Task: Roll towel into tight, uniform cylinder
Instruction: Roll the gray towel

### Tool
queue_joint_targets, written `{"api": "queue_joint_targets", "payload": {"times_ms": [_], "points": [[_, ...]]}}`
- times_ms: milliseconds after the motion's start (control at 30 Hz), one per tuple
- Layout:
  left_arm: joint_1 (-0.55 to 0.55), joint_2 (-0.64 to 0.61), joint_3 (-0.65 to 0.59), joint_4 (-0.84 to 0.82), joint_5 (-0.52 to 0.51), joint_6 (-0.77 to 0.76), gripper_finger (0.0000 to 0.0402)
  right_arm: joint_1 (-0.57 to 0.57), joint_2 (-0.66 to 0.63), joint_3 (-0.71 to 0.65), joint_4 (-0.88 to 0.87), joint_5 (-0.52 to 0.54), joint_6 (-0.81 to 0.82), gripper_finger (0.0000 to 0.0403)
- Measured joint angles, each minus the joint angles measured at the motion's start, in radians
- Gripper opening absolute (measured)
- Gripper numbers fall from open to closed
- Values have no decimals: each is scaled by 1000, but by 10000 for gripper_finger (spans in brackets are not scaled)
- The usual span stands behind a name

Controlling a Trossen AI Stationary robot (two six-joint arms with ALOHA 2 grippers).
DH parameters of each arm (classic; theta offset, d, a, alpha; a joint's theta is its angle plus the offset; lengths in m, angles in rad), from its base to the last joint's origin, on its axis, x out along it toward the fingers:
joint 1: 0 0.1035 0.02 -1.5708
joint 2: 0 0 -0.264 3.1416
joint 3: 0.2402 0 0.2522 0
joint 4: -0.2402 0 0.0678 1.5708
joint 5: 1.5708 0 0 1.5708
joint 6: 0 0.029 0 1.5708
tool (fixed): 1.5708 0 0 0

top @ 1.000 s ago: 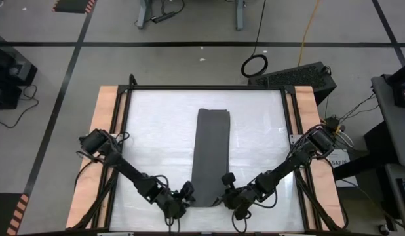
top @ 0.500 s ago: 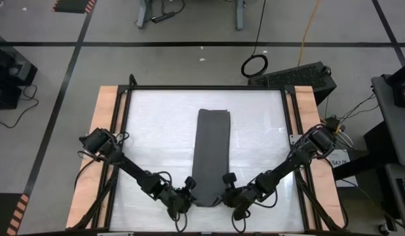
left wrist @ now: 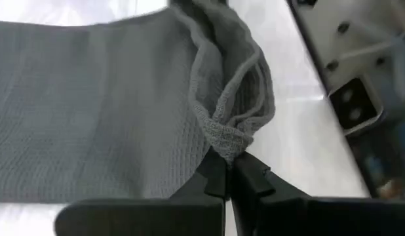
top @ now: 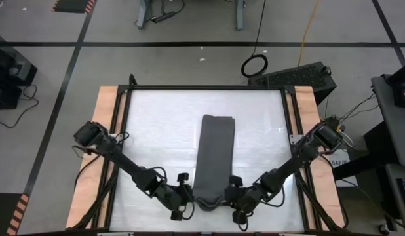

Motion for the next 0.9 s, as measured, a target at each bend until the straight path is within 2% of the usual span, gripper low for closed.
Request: {"api": "queue_joint_targets", "payload": {"times_ms": [133,233,367,533,700,900], "points": [[26,3,-5,-4,118,-132,4,18,0,0,0,7,83,9],[43,7,-16,27,161,-226,4,33,0,0,-4,38,133,10],[72,11,-38,108,202,-231,3,50,3,0,-19,77,160,11],[143,47,-48,154,358,-231,3,48,4,0,-34,73,170,16],[192,77,-47,152,443,-233,3,48,4,0,-44,51,191,42],[260,90,-47,102,494,-332,3,48,5,0,-73,45,227,77]]}}
